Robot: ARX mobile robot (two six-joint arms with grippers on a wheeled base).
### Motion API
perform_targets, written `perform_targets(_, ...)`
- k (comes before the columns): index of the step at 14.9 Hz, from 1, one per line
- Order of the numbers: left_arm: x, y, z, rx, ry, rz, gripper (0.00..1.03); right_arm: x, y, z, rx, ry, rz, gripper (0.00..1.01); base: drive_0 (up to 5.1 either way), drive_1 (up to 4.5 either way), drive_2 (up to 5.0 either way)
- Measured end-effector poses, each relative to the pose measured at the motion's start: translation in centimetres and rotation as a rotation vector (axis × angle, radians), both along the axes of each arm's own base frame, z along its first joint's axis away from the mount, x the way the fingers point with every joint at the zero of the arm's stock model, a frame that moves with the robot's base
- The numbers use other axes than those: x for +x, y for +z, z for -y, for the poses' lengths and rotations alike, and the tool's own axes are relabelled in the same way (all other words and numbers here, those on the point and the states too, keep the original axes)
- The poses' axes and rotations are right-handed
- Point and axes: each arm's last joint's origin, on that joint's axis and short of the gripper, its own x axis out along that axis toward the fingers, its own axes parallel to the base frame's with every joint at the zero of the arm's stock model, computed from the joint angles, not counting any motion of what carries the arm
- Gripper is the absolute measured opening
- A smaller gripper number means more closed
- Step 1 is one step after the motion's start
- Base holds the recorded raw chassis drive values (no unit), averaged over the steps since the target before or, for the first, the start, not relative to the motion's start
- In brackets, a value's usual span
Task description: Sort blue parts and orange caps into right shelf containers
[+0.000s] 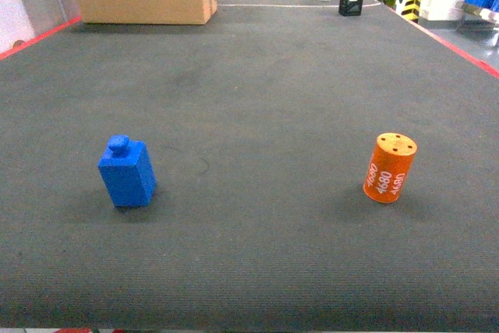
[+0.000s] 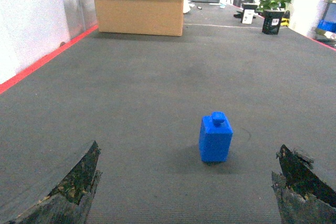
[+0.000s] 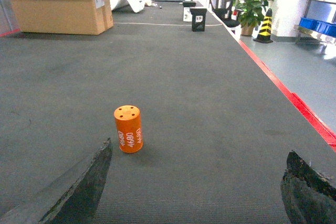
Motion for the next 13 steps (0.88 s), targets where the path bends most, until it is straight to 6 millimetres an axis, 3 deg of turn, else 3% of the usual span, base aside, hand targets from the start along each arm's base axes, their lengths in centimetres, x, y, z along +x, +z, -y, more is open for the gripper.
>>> perform_targets(4, 0.0, -0.2, 0.0, -0.014, 0.047, -0.046, 0.98, 0.0, 0.0, 0.0, 0.0, -0.005, -0.004, 0.98, 0.0, 0.0, 0.0)
perform_targets(5, 0.8, 0.1, 0.7, -0.027, 0.158, -0.115, 0.98, 0.6, -0.1, -0.5, -0.01, -0.15, -0.109, 0.98, 0.0, 0.0, 0.0)
perform_targets(7, 4.2, 3.2, 1.0, -0.055, 0.236, -0.037, 0.98, 3.5, 2.7, -1.2, -0.027, -0.349, -0.087, 0.98, 0.0, 0.0, 0.0)
perform_targets(9, 9.5, 5.6, 2.5, -0.086, 0.105, 0.005, 0.98, 8.4, 4.6, -2.7, 0.006, -0.225, -0.068, 0.98, 0.0, 0.0, 0.0)
perform_targets(10, 12.1, 5.2, 3.4, -0.097, 0.061, -0.041, 0.98, 11.2, 4.4, -3.8, 0.027, -0.158, -0.106, 0.98, 0.0, 0.0, 0.0)
perform_targets(13, 16.0, 2.6, 5.2, -0.088, 0.022, -0.157, 0.98, 16.5, 2.6, -6.0, 0.071, -0.064, -0.221, 0.98, 0.0, 0.0, 0.0)
